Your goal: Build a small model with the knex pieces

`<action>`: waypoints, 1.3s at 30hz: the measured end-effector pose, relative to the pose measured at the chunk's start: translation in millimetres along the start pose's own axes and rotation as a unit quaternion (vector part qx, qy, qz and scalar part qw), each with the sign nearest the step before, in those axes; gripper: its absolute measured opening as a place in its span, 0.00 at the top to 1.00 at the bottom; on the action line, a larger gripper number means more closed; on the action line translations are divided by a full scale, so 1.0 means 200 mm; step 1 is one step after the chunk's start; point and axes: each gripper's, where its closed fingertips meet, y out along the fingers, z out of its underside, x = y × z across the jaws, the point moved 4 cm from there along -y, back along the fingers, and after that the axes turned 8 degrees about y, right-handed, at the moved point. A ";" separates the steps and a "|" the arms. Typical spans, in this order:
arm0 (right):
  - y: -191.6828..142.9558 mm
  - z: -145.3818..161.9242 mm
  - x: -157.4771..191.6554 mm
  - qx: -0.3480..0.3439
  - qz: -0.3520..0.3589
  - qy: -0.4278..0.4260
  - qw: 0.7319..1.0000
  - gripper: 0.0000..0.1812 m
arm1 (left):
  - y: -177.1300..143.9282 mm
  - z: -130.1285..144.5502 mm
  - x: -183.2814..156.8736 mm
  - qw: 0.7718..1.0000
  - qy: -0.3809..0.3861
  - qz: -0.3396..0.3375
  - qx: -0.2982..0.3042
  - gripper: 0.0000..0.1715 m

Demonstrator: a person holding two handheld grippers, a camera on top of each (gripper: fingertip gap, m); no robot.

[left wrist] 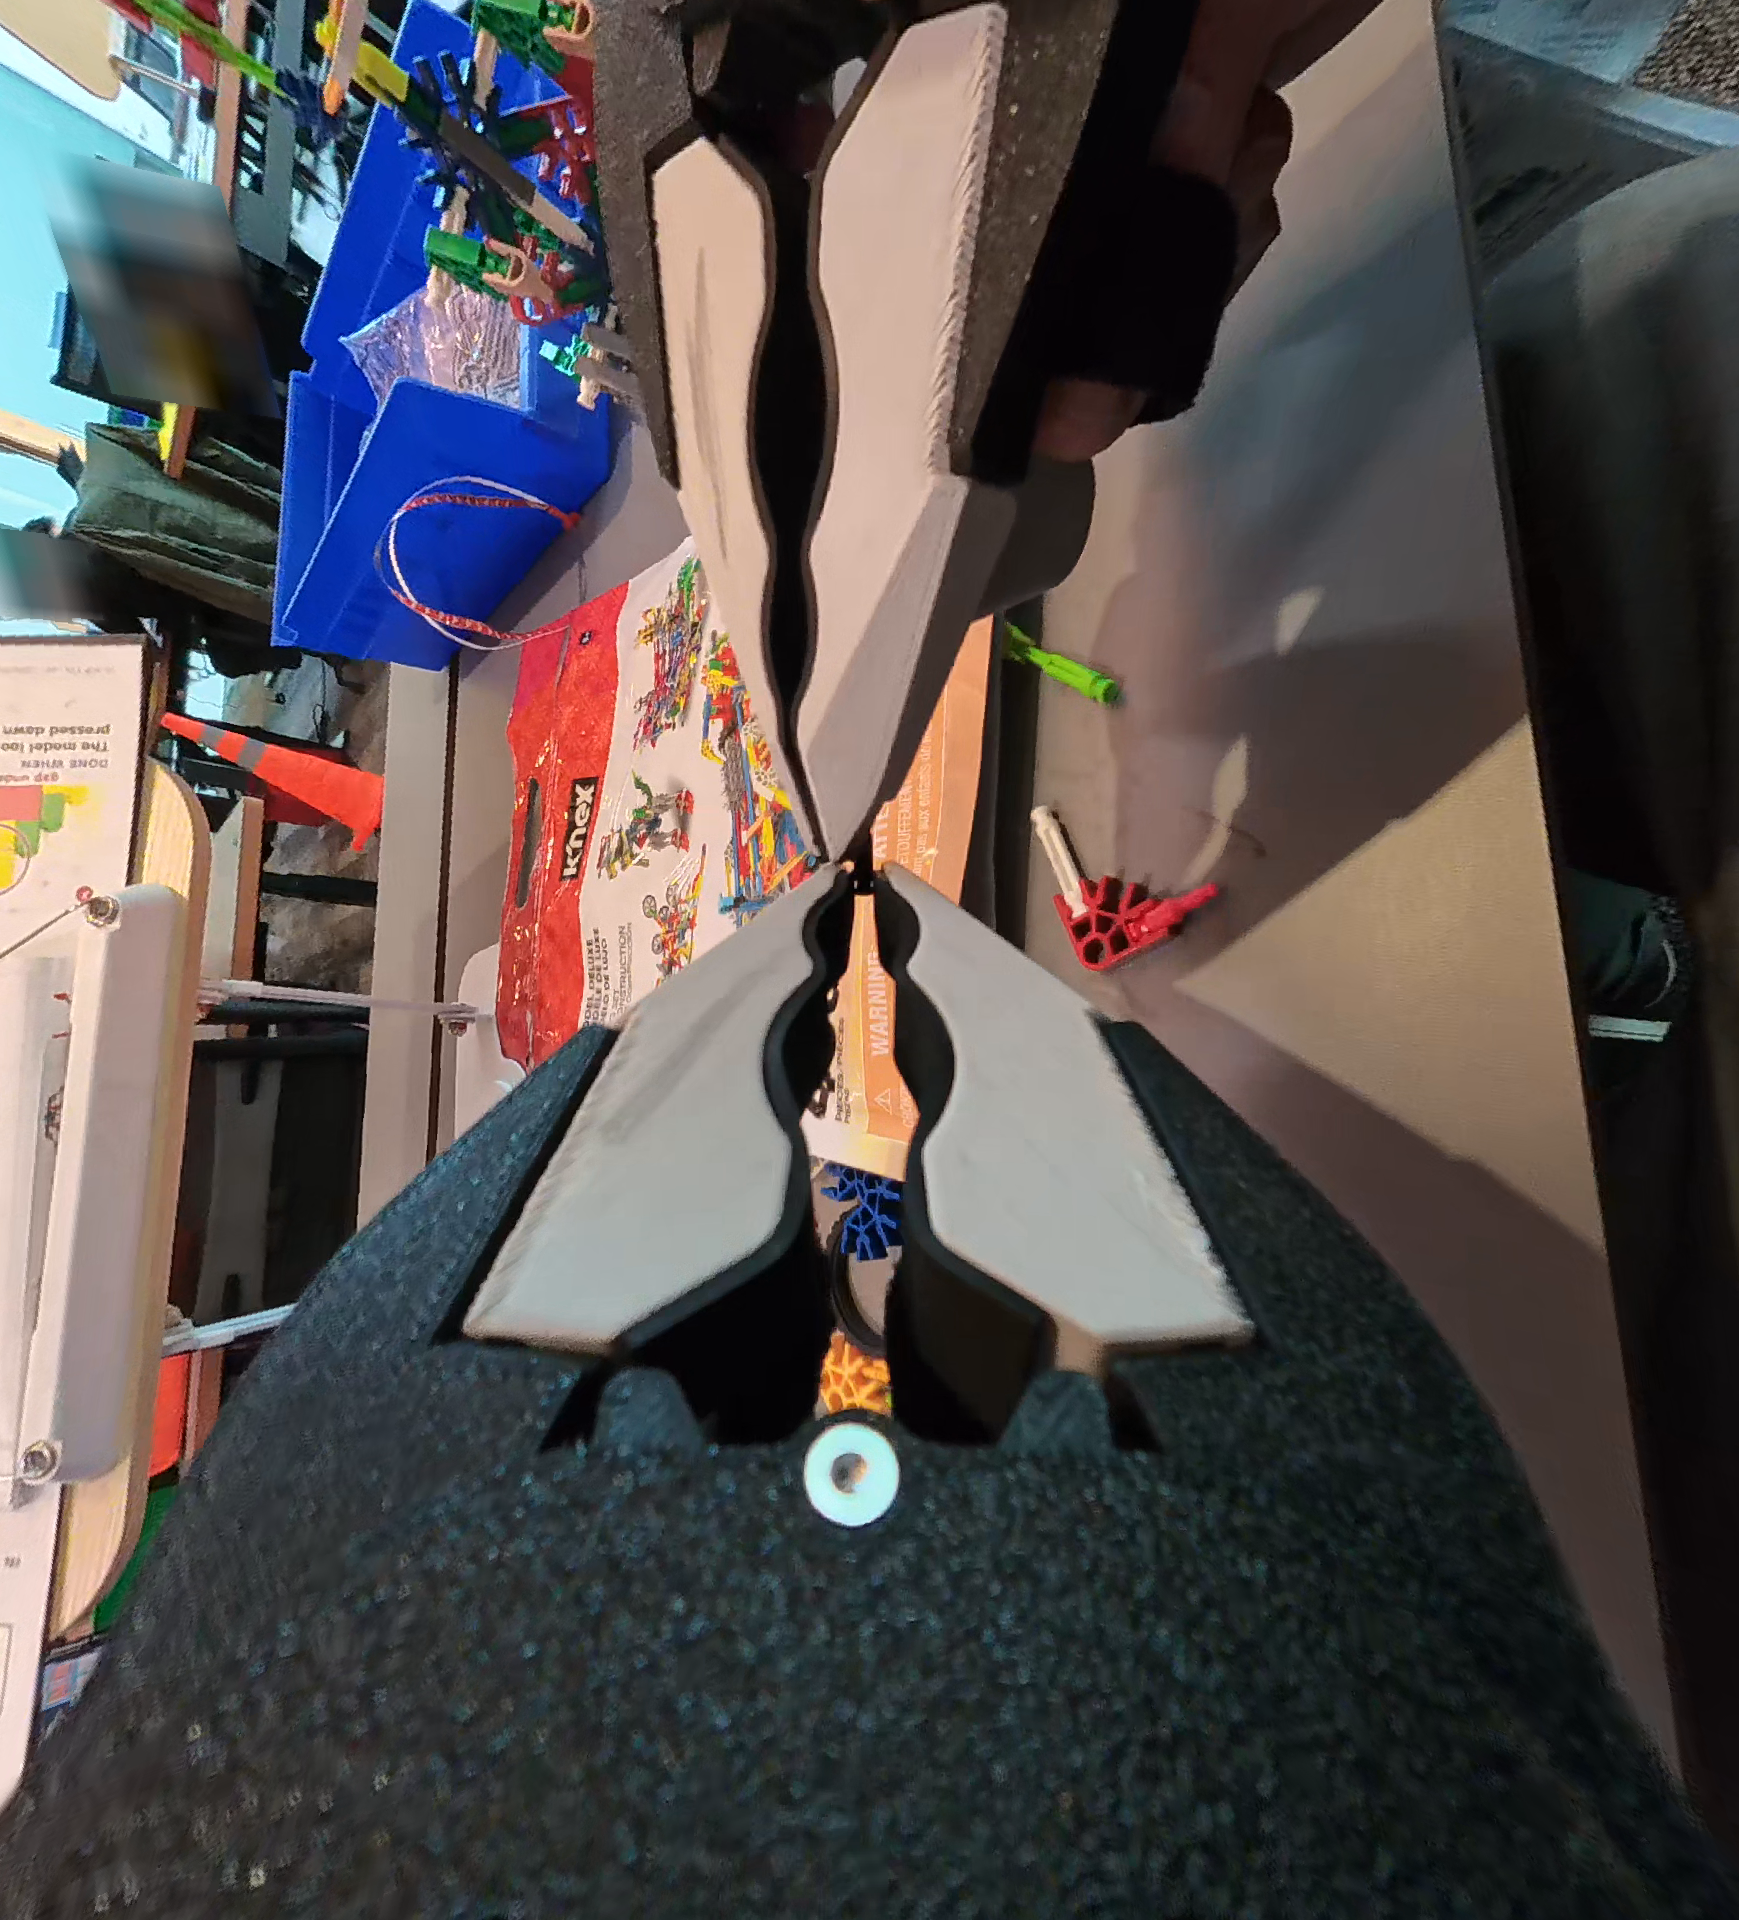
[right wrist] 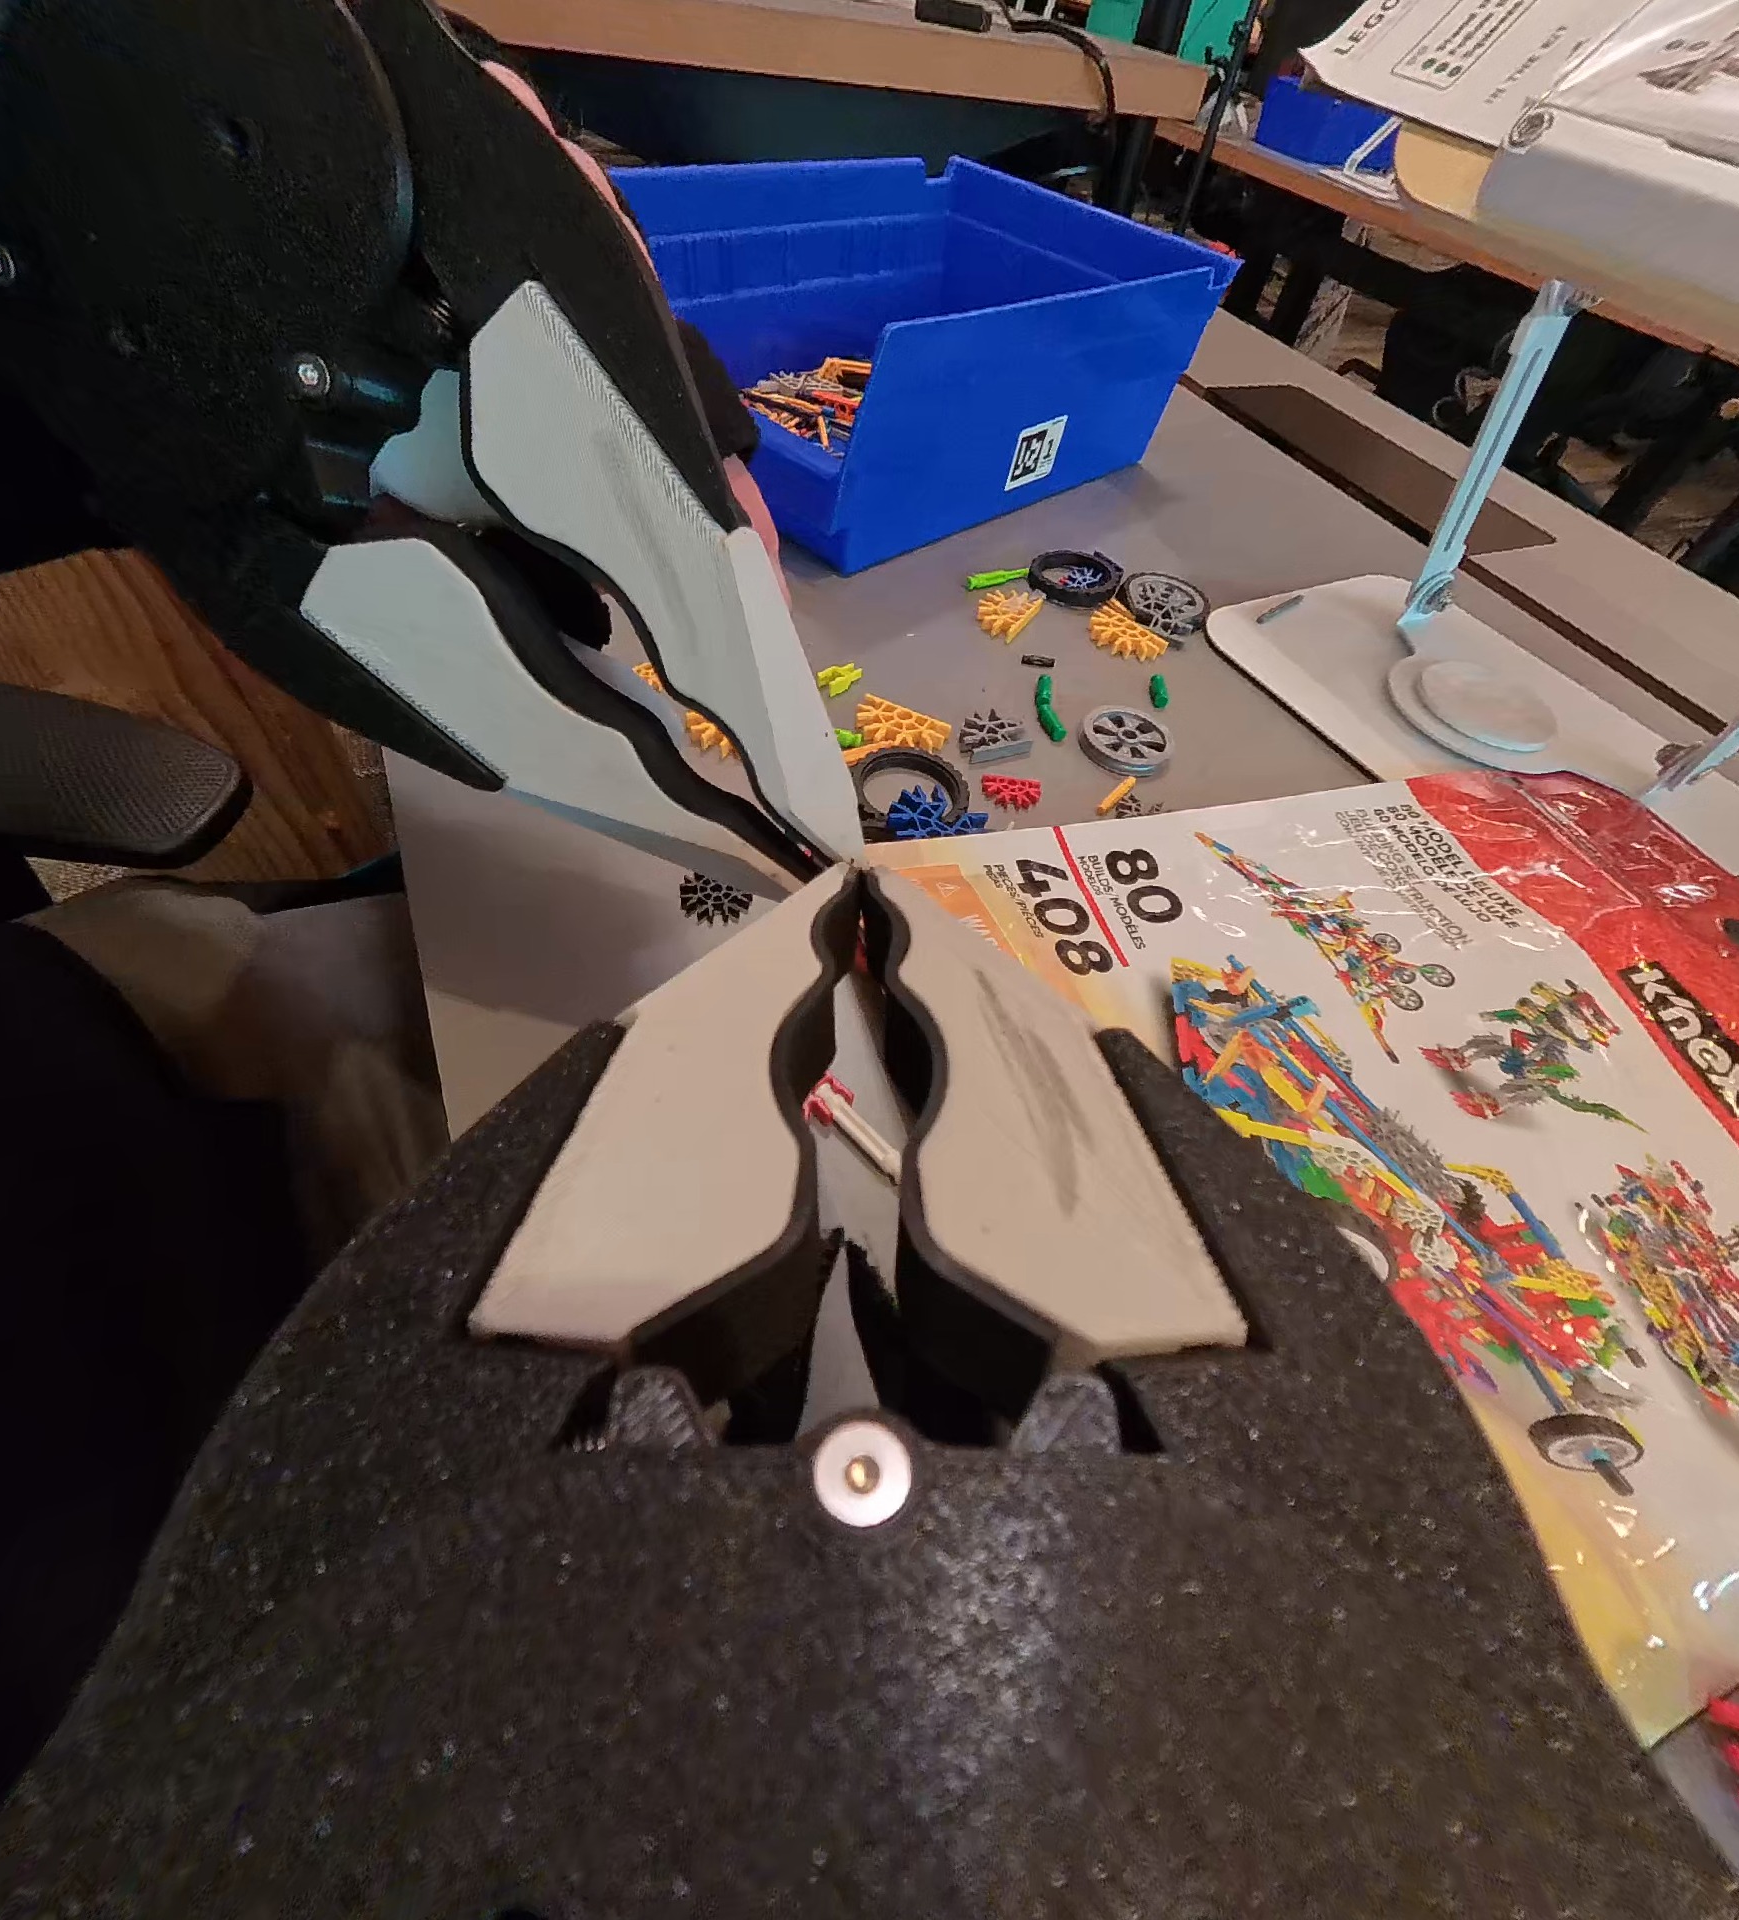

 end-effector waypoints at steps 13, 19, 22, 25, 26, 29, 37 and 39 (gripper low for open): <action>0.03 0.00 -0.02 -0.005 -0.002 0.002 1.000 1.00 | -0.02 0.08 0.00 0.999 -0.041 -0.015 -0.001 0.99; 0.04 0.03 -0.05 0.013 -0.006 -0.006 1.000 1.00 | -0.13 0.25 0.01 0.994 -0.106 0.004 0.036 0.95; 0.07 0.04 -0.05 0.028 -0.013 -0.019 0.999 1.00 | -0.21 0.35 -0.02 0.986 -0.156 0.029 0.053 0.95; 0.09 0.07 -0.04 0.046 -0.016 -0.035 0.998 1.00 | -0.25 0.43 -0.06 0.978 -0.194 0.045 0.070 0.95; 0.09 0.08 -0.05 0.052 -0.010 -0.039 0.998 1.00 | -0.26 0.45 -0.08 0.976 -0.202 0.048 0.074 0.94; 0.02 0.09 -0.12 0.056 0.024 -0.033 0.998 1.00 | -0.25 0.43 -0.15 0.971 -0.219 0.075 0.060 0.94; -0.21 0.24 -0.04 0.147 0.002 -0.007 0.989 0.93 | -0.19 0.41 -0.27 0.963 -0.239 0.115 0.047 0.94; -0.17 0.31 -0.03 0.182 0.020 -0.014 0.983 0.93 | -0.18 0.41 -0.28 0.962 -0.239 0.117 0.053 0.93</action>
